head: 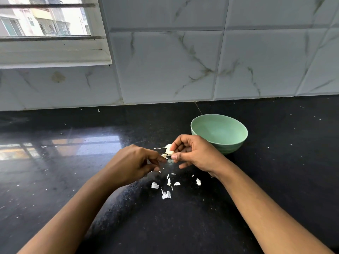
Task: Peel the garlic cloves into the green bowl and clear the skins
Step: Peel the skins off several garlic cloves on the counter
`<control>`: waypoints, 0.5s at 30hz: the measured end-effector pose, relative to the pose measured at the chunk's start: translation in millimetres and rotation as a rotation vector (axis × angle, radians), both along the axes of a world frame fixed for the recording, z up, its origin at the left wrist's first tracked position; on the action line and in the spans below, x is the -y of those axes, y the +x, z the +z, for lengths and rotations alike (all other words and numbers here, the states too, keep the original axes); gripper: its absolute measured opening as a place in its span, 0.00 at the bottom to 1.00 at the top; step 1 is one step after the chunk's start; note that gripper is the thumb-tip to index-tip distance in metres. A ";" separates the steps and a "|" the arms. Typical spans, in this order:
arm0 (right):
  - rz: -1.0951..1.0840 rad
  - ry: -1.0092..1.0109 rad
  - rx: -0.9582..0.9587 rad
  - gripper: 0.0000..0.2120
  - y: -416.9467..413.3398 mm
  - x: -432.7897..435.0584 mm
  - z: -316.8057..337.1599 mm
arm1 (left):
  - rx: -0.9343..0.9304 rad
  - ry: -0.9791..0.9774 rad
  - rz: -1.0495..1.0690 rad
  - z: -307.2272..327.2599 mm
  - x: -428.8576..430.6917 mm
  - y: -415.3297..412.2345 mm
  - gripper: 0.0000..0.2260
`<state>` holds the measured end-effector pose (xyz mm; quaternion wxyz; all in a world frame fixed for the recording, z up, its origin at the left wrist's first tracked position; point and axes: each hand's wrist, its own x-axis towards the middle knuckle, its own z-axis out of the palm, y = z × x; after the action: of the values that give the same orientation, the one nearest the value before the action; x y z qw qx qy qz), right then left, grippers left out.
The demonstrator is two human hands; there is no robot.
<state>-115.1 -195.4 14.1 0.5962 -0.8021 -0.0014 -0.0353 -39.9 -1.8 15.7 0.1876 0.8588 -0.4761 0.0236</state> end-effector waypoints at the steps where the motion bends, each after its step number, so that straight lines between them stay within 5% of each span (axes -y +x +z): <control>1: 0.000 -0.001 -0.002 0.06 -0.4 0.0 0.3 | -0.030 -0.012 -0.019 0.1 0.5 -0.6 0.12; 7: 0.000 0.004 0.006 0.07 -1.1 0.2 1.1 | -0.133 -0.099 0.047 5.6 -0.7 -4.8 0.05; 9: 0.007 0.008 0.028 0.08 -1.5 -0.3 1.7 | -0.110 -0.220 0.149 5.5 -1.7 -5.4 0.15; 12: 0.016 0.002 0.092 0.09 -3.4 -2.0 5.4 | -0.122 -0.352 0.189 3.3 0.9 -4.0 0.10; 15: -0.038 -0.148 0.228 0.10 -3.9 -3.2 6.9 | -0.506 -0.455 0.187 3.3 8.2 -9.2 0.14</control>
<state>-118.9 -192.2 21.0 0.5308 -0.8344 -0.0562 -0.1373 -49.2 -10.0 19.0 0.4830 0.8136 -0.3167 -0.0672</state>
